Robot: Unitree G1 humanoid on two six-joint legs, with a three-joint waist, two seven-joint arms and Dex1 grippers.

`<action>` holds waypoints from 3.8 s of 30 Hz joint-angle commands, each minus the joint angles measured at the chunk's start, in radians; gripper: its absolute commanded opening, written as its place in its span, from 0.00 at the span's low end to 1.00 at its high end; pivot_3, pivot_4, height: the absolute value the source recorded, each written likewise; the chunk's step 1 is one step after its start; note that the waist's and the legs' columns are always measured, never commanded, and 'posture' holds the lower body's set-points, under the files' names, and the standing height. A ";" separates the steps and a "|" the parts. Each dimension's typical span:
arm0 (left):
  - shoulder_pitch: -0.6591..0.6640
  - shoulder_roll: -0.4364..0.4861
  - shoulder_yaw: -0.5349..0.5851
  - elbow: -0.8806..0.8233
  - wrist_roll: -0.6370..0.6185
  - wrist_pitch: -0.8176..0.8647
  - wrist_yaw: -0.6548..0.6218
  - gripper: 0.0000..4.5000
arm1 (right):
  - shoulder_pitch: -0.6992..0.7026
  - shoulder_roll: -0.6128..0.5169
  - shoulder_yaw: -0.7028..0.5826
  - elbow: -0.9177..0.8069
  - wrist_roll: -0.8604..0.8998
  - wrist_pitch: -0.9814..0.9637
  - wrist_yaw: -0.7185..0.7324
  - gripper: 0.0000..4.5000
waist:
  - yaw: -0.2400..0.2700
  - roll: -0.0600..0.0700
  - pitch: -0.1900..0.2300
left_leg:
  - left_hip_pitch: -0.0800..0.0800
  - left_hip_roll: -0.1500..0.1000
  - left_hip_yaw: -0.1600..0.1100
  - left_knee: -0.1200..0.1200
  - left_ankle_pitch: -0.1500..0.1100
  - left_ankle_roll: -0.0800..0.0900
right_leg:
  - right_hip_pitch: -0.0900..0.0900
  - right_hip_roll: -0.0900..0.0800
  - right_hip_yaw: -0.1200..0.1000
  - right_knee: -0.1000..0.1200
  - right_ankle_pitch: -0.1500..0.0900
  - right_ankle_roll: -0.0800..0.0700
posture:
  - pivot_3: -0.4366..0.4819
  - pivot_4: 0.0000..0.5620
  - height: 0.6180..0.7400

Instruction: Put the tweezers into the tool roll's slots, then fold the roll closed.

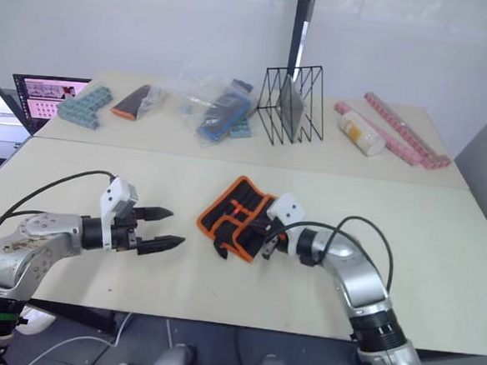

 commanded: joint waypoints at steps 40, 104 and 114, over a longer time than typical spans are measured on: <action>-0.352 -0.255 -0.102 0.439 0.065 0.123 -0.105 0.01 | 0.082 -0.004 0.093 0.026 -0.180 -0.077 -0.036 0.00 | -0.001 -0.001 -0.001 | 0.002 0.000 -0.001 0.002 0.001 -0.001 | 0.003 0.000 -0.001 0.002 0.000 0.000 | 0.48 0.27 0.96; -0.405 -0.392 -0.485 0.582 0.406 -0.066 -0.237 0.01 | -0.077 -0.033 -0.134 0.010 0.121 0.111 0.045 0.00 | 0.015 -0.001 -0.002 | 0.012 -0.001 -0.001 -0.001 0.000 0.001 | 0.017 0.000 -0.001 -0.007 0.000 0.001 | 0.48 0.27 0.96; -0.404 -0.366 -0.453 0.517 0.395 -0.102 -0.242 0.01 | -0.052 -0.021 0.042 0.343 -0.119 -0.129 0.030 0.00 | 0.017 0.000 -0.002 | 0.012 -0.001 -0.001 0.000 0.000 0.001 | 0.017 0.000 -0.001 -0.007 0.000 0.001 | 0.48 0.27 0.96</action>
